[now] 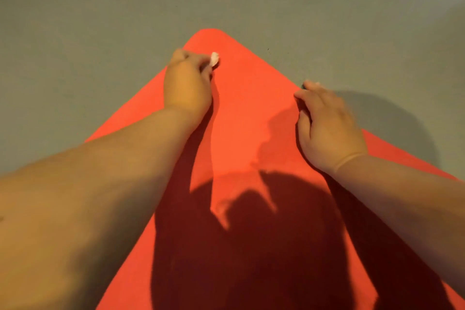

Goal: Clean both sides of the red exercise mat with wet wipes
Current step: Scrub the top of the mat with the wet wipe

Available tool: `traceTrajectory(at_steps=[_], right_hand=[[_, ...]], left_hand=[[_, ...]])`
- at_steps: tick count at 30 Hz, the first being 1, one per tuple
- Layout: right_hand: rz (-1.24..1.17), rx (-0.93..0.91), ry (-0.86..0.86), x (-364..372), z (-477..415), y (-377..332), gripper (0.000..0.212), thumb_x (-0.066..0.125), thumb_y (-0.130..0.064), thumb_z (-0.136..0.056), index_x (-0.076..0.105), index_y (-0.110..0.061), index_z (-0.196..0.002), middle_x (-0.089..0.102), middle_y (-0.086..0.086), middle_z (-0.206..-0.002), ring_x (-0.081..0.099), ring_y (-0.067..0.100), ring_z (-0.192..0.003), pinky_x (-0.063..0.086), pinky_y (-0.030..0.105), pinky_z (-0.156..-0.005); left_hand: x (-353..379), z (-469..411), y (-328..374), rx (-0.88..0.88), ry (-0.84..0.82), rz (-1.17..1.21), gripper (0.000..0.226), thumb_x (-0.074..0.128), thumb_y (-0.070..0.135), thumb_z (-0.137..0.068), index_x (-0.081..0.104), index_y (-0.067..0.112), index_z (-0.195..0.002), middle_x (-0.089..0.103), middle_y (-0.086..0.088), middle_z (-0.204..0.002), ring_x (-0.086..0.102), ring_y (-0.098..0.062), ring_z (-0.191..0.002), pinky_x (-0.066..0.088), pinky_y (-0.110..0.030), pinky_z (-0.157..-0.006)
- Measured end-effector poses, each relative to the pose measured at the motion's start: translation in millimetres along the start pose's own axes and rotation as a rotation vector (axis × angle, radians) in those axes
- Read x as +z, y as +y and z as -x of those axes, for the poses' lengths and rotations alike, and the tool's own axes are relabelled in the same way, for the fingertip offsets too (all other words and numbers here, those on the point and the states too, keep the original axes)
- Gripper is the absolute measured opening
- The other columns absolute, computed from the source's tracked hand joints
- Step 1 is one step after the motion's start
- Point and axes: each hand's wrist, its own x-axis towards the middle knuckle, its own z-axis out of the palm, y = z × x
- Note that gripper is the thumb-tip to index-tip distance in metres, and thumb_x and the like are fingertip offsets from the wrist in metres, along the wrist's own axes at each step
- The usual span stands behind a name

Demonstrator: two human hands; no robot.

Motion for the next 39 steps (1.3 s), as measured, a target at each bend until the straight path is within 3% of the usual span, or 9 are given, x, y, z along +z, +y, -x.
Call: traceTrajectory(at_steps=[5, 11, 16, 22, 24, 27, 29, 36, 39], right_hand=[[0.008, -0.003, -0.052, -1, 1, 1, 0.054, 0.035, -0.019, -0.082, 0.052, -0.011, -0.133, 0.042, 0.01, -0.146, 0.037, 0.026, -0.136, 0.026, 0.039, -0.115], [0.005, -0.001, -0.064, -1, 1, 2, 0.055, 0.037, -0.02, -0.08, 0.051, -0.012, -0.133, 0.044, 0.009, -0.144, 0.039, 0.024, -0.135, 0.027, 0.04, -0.115], [-0.031, 0.013, -0.048, 2, -1, 3, 0.056, 0.038, -0.019, -0.079, 0.051, -0.013, -0.134, 0.044, 0.008, -0.145, 0.038, 0.024, -0.136, 0.024, 0.039, -0.116], [-0.014, 0.036, -0.046, 3, 2, 4, 0.061, 0.029, -0.028, -0.08, 0.048, -0.014, -0.136, 0.041, 0.009, -0.147, 0.035, 0.026, -0.137, 0.023, 0.037, -0.116], [-0.024, 0.031, -0.038, 3, 1, 4, 0.057, 0.035, -0.022, -0.08, 0.049, -0.014, -0.134, 0.042, 0.01, -0.146, 0.036, 0.026, -0.136, 0.023, 0.036, -0.115], [-0.028, 0.021, -0.025, 2, 2, 2, 0.055, 0.037, -0.02, -0.079, 0.051, -0.013, -0.132, 0.045, 0.011, -0.143, 0.038, 0.027, -0.134, 0.027, 0.038, -0.114], [-0.025, 0.017, -0.027, 2, 2, 3, 0.054, 0.037, -0.019, -0.079, 0.051, -0.012, -0.132, 0.045, 0.011, -0.143, 0.038, 0.027, -0.134, 0.027, 0.037, -0.113], [0.003, -0.017, -0.022, 1, 0, 2, 0.055, 0.035, -0.018, -0.079, 0.053, -0.008, -0.129, 0.047, 0.014, -0.141, 0.04, 0.03, -0.132, 0.028, 0.038, -0.112], [0.025, -0.038, 0.023, 2, -1, 4, 0.053, 0.034, -0.018, -0.079, 0.056, -0.008, -0.126, 0.052, 0.015, -0.134, 0.045, 0.034, -0.124, 0.032, 0.039, -0.108]], left_hand=[[33, -22, 16, -0.017, -0.019, -0.146, 0.024, 0.052, 0.018, -0.091, 0.072, 0.015, -0.104, 0.065, -0.012, -0.11, 0.059, -0.028, -0.101, 0.036, -0.029, -0.083], [26, 2, 23, 0.738, -0.389, -0.161, 0.025, 0.051, 0.025, -0.09, 0.071, 0.01, -0.094, 0.063, -0.016, -0.086, 0.06, -0.036, -0.081, 0.045, -0.037, -0.071], [37, -58, 14, 0.159, -0.128, -0.289, 0.028, 0.049, 0.019, -0.094, 0.068, 0.01, -0.111, 0.062, -0.019, -0.112, 0.055, -0.035, -0.106, 0.036, -0.037, -0.087], [30, 38, 54, 0.696, -0.514, -0.05, 0.028, 0.048, 0.027, -0.087, 0.072, 0.013, -0.091, 0.062, -0.013, -0.087, 0.059, -0.032, -0.083, 0.043, -0.037, -0.07], [23, 5, 31, 0.618, -0.369, -0.162, 0.028, 0.048, 0.023, -0.087, 0.071, 0.008, -0.093, 0.06, -0.018, -0.091, 0.059, -0.035, -0.087, 0.038, -0.037, -0.075], [11, -33, -15, 0.15, -0.067, -0.277, 0.026, 0.051, 0.018, -0.09, 0.07, 0.008, -0.104, 0.057, -0.021, -0.104, 0.055, -0.035, -0.098, 0.034, -0.036, -0.083], [14, -17, -9, 0.04, -0.017, -0.263, 0.026, 0.05, 0.017, -0.09, 0.07, 0.01, -0.104, 0.058, -0.019, -0.106, 0.055, -0.034, -0.1, 0.035, -0.035, -0.084], [16, 89, 59, 0.521, -0.473, 0.043, 0.023, 0.054, 0.024, -0.086, 0.073, 0.011, -0.087, 0.061, -0.014, -0.083, 0.06, -0.032, -0.079, 0.046, -0.038, -0.069], [-7, 48, 14, 0.448, -0.297, -0.115, 0.019, 0.06, 0.022, -0.086, 0.074, 0.01, -0.091, 0.062, -0.014, -0.084, 0.061, -0.032, -0.081, 0.041, -0.034, -0.069]])
